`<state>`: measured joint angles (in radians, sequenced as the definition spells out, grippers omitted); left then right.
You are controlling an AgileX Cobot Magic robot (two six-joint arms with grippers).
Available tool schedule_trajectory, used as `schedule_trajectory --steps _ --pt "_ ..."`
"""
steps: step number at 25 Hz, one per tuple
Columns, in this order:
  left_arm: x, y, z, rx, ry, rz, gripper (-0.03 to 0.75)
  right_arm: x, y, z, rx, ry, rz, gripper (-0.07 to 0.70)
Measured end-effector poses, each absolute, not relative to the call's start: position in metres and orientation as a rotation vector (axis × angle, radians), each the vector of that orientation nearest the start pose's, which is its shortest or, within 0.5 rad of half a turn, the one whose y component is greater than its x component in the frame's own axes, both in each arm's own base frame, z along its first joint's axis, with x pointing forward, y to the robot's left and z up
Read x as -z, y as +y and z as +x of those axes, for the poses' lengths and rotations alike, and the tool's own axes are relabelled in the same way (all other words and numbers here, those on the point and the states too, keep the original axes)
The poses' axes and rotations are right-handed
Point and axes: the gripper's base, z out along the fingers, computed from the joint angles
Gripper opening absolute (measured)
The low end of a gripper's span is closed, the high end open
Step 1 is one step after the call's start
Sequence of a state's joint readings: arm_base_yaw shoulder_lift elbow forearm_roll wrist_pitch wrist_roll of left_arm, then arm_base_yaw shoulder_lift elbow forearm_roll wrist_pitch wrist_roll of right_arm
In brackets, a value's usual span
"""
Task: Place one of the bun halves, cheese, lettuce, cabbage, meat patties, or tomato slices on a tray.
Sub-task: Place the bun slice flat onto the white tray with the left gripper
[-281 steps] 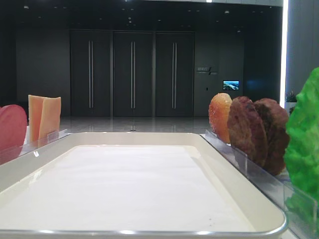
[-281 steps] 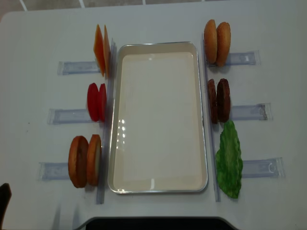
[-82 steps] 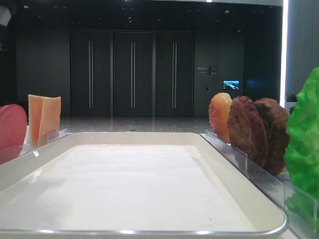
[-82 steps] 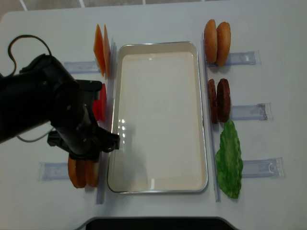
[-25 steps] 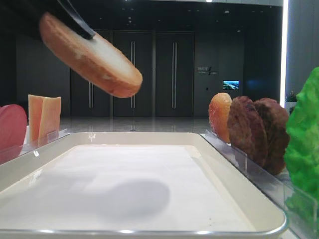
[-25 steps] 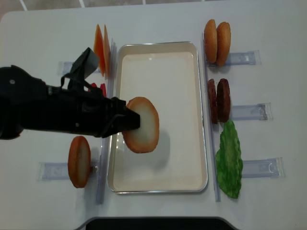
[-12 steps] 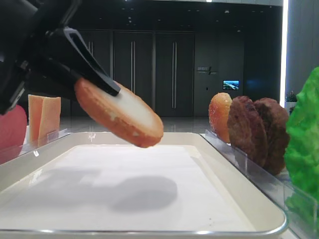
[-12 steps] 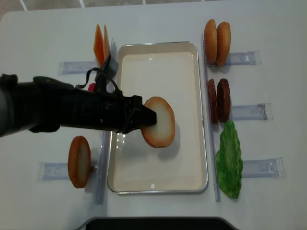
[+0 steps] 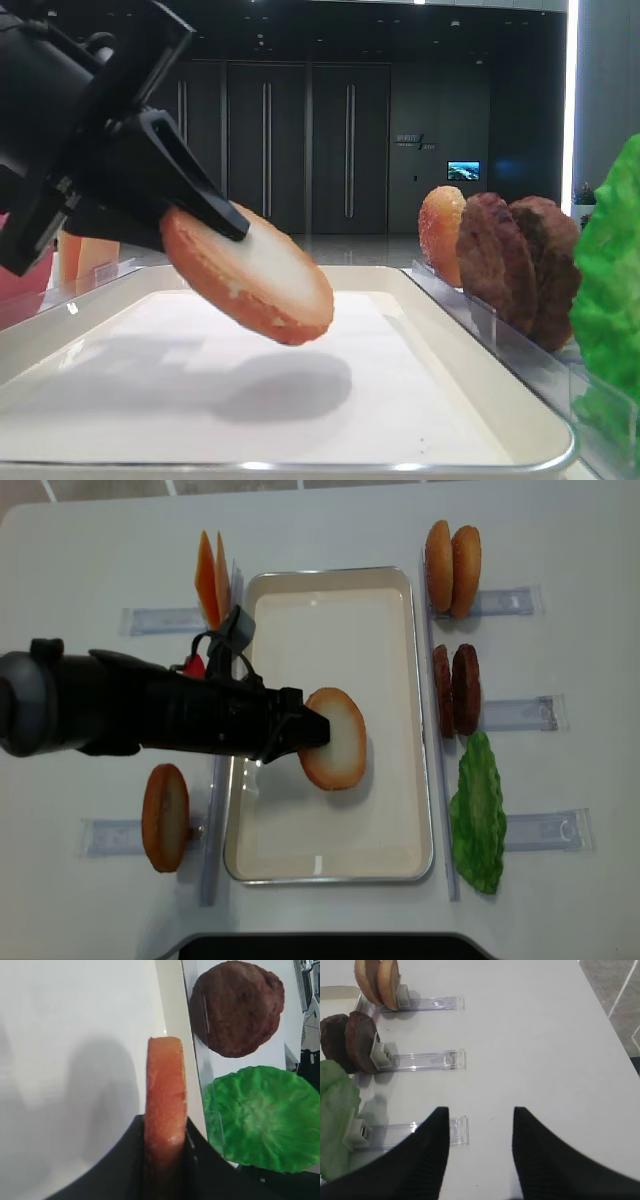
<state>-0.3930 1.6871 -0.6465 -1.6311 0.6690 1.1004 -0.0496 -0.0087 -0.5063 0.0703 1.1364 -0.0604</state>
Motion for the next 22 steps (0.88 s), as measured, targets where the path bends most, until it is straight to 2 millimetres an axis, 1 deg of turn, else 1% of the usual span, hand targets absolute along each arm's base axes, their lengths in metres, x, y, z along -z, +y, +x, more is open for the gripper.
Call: schedule_trajectory --steps 3,9,22 --pt "-0.145 -0.160 0.237 1.223 2.605 0.119 0.119 -0.273 0.006 -0.010 -0.019 2.103 -0.018 0.290" --pt "-0.139 -0.161 0.238 1.224 2.608 0.125 0.119 -0.273 0.006 -0.010 -0.019 2.103 -0.018 0.290" --pt "-0.137 -0.160 0.239 1.188 2.615 0.115 0.119 -0.273 0.006 -0.010 -0.019 2.103 -0.018 0.290"
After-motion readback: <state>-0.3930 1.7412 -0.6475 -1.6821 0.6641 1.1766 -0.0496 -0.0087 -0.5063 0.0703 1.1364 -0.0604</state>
